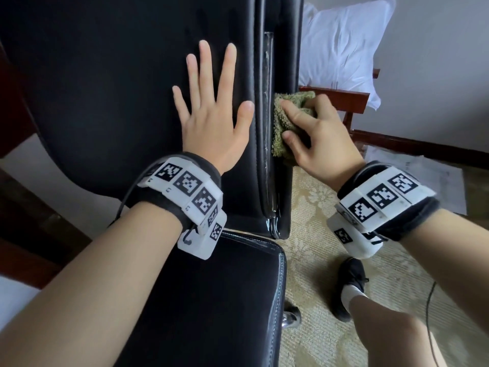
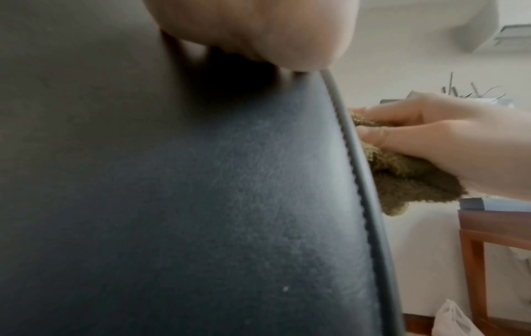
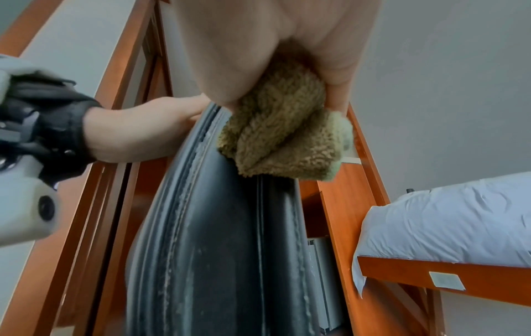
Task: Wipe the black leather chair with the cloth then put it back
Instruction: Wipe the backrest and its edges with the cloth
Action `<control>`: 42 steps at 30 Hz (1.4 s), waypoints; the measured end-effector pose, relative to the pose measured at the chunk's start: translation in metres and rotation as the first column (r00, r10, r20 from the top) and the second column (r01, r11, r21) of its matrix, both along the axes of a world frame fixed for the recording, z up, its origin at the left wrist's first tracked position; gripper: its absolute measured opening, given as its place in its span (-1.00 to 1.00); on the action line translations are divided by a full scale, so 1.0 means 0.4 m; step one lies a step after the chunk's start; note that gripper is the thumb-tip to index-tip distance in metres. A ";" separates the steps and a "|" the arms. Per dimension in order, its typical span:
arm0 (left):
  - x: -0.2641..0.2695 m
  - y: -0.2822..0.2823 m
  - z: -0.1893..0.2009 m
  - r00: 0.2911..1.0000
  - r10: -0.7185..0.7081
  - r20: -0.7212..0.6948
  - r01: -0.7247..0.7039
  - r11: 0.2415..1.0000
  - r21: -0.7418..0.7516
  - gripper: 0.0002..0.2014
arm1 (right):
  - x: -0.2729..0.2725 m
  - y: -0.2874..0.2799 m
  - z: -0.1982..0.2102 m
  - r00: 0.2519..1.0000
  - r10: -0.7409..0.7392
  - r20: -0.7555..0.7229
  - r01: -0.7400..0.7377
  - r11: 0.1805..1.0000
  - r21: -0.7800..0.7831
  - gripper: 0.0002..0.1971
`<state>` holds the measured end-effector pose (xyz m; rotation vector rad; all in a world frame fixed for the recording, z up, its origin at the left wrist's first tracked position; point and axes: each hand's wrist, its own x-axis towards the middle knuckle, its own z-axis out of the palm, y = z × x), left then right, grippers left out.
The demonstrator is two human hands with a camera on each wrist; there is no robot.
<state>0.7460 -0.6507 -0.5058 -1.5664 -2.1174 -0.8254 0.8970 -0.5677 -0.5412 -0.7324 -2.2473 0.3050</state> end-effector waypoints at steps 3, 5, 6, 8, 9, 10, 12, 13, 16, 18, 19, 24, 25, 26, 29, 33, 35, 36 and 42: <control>0.003 0.008 -0.010 1.000 0.017 -0.012 -0.017 1.000 0.017 -0.31 | 0.012 0.004 0.004 0.997 0.015 0.071 -0.016 1.000 0.008 -0.50; 0.005 0.013 -0.012 1.000 0.022 -0.019 -0.022 1.000 0.022 -0.32 | 0.023 0.011 0.029 0.994 0.026 0.102 -0.025 1.000 -0.014 -0.52; 0.004 0.013 -0.013 1.000 0.024 -0.021 -0.023 1.000 0.021 -0.32 | 0.029 0.013 0.043 0.996 0.036 0.087 -0.034 0.999 -0.025 -0.53; -0.001 0.008 -0.013 0.999 0.022 -0.028 -0.022 1.000 0.010 -0.32 | 0.041 0.008 0.074 0.999 0.033 -0.015 -0.033 0.999 -0.018 -0.55; -0.004 0.004 -0.012 0.999 0.018 -0.031 -0.018 1.000 0.002 -0.32 | 0.045 0.004 0.090 0.997 0.021 -0.081 -0.021 1.000 -0.004 -0.54; -0.006 -0.001 -0.011 0.999 0.012 -0.033 -0.012 1.000 -0.005 -0.32 | 0.047 0.002 0.108 0.991 0.009 -0.137 -0.007 1.000 0.018 -0.54; -0.007 -0.007 -0.009 1.000 -0.003 -0.024 0.002 1.000 -0.015 -0.32 | 0.041 0.003 0.144 0.980 -0.009 -0.200 0.024 0.997 0.075 -0.54; -0.007 -0.009 -0.008 1.000 -0.011 -0.012 0.011 1.000 -0.016 -0.32 | 0.032 0.007 0.158 0.979 -0.014 -0.202 0.036 0.994 0.104 -0.53; -0.011 -0.016 -0.021 0.999 -0.032 0.036 0.033 0.999 -0.024 -0.31 | -0.011 0.019 0.160 0.990 -0.015 -0.139 0.033 0.992 0.123 -0.53; -0.016 -0.023 -0.043 0.997 -0.037 0.061 0.040 0.998 -0.041 -0.30 | -0.032 0.019 0.131 0.985 -0.012 -0.170 0.026 0.996 0.083 -0.53; -0.017 -0.028 -0.057 0.997 -0.037 0.067 0.040 0.998 -0.052 -0.30 | -0.037 0.018 0.113 0.979 -0.009 -0.203 0.022 0.998 0.062 -0.54; -0.018 -0.033 -0.106 0.997 -0.039 0.068 0.043 0.998 -0.051 -0.32 | -0.027 0.014 0.022 0.977 0.000 -0.214 0.000 1.000 0.000 -0.53; -0.018 -0.031 -0.108 0.997 -0.040 0.068 0.043 0.998 -0.038 -0.33 | -0.024 0.011 0.002 0.979 0.014 -0.203 -0.014 1.000 -0.002 -0.52; -0.018 -0.028 -0.110 0.997 -0.042 0.066 0.044 0.999 -0.027 -0.33 | -0.020 0.009 -0.021 0.981 0.025 -0.191 -0.026 1.000 -0.004 -0.52; -0.021 -0.024 -0.114 0.997 -0.050 0.061 0.050 0.999 -0.006 -0.34 | -0.011 -0.002 -0.088 0.985 0.035 -0.168 -0.040 0.999 -0.026 -0.52; -0.022 -0.016 -0.119 0.998 -0.042 0.045 0.041 0.999 0.022 -0.35 | -0.010 -0.004 -0.146 0.983 0.056 -0.174 -0.060 0.998 -0.019 -0.54; -0.023 -0.013 -0.122 0.999 -0.036 0.034 0.034 0.999 0.041 -0.37 | -0.012 -0.001 -0.155 0.983 0.063 -0.174 -0.067 0.998 -0.017 -0.54; -0.023 -0.012 -0.123 0.999 -0.032 0.029 0.031 0.998 0.047 -0.37 | -0.013 -0.001 -0.156 0.982 0.064 -0.177 -0.068 0.998 -0.016 -0.54; -0.015 -0.019 -0.117 0.999 -0.011 0.032 0.009 0.999 0.041 -0.35 | 0.001 0.001 -0.120 0.967 0.094 -0.235 -0.111 0.992 -0.057 -0.58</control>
